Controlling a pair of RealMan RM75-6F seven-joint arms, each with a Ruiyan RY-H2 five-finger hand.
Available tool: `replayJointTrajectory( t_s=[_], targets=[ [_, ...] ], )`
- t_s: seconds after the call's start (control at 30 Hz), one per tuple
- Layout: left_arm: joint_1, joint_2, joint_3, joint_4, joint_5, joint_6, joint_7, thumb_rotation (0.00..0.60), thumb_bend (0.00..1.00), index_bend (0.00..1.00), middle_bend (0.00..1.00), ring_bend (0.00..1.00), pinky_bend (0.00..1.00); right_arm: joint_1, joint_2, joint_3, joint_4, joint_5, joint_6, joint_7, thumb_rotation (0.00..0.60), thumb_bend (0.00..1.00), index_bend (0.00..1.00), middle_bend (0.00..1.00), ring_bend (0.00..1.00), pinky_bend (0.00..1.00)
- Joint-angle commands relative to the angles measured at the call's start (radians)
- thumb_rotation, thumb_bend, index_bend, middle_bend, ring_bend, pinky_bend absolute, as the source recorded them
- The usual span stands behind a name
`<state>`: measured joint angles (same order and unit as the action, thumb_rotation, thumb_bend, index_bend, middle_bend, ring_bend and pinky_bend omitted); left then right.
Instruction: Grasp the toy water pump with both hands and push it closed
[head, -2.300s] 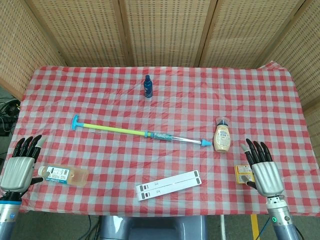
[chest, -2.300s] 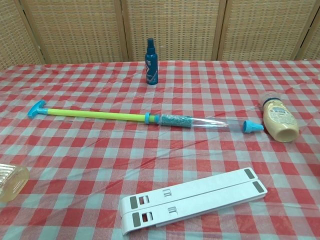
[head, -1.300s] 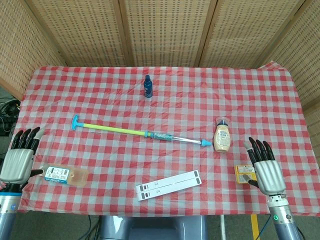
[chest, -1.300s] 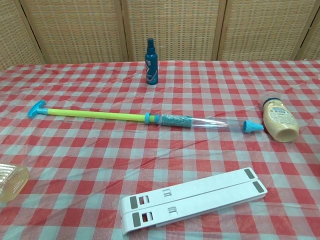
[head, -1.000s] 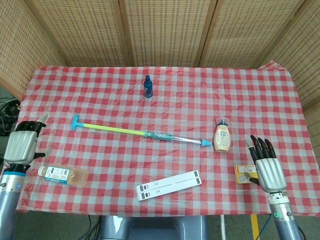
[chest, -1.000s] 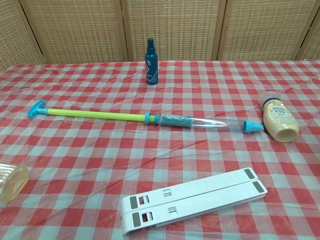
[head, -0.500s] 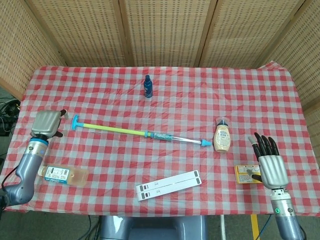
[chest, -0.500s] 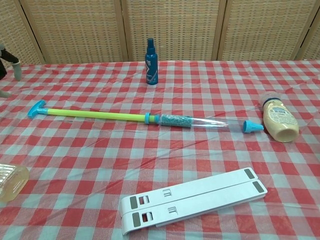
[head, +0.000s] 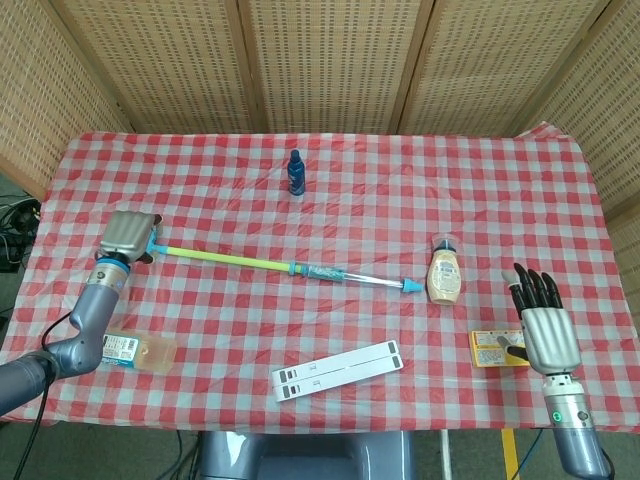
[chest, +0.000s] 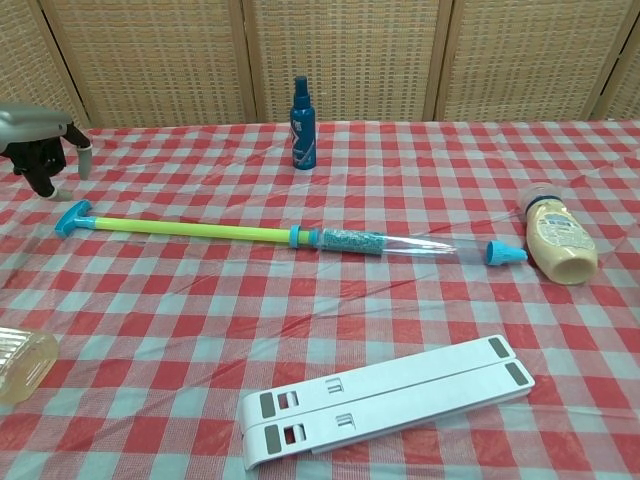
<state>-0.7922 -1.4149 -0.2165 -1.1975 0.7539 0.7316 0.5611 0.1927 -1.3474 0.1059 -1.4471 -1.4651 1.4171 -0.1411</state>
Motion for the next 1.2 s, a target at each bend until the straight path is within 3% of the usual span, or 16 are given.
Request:
replayJointTrajectory(
  t_s=[0.03, 0.57, 1.2],
  targets=[
    [-0.021, -0.029, 0.018, 0.048, -0.019, -0.023, 0.006, 0.6, 0.31, 0.41, 0.8, 0.66, 0.56, 0.001, -0.002, 0.002, 0.004, 0.006, -0.004, 0.003, 0.6, 0.18, 0.0, 0.0, 0.0, 0.0],
    [-0.074, -0.148, 0.06, 0.258, -0.023, -0.119, -0.056, 0.6, 0.31, 0.45, 0.8, 0.66, 0.56, 0.005, -0.013, 0.007, 0.027, 0.027, -0.015, 0.01, 0.6, 0.18, 0.0, 0.0, 0.0, 0.0],
    [-0.093, -0.227, 0.078, 0.391, 0.005, -0.162, -0.098, 0.6, 0.32, 0.48, 0.8, 0.66, 0.56, 0.006, -0.017, 0.006, 0.033, 0.033, -0.021, 0.023, 0.6, 0.18, 0.0, 0.0, 0.0, 0.0]
  ],
)
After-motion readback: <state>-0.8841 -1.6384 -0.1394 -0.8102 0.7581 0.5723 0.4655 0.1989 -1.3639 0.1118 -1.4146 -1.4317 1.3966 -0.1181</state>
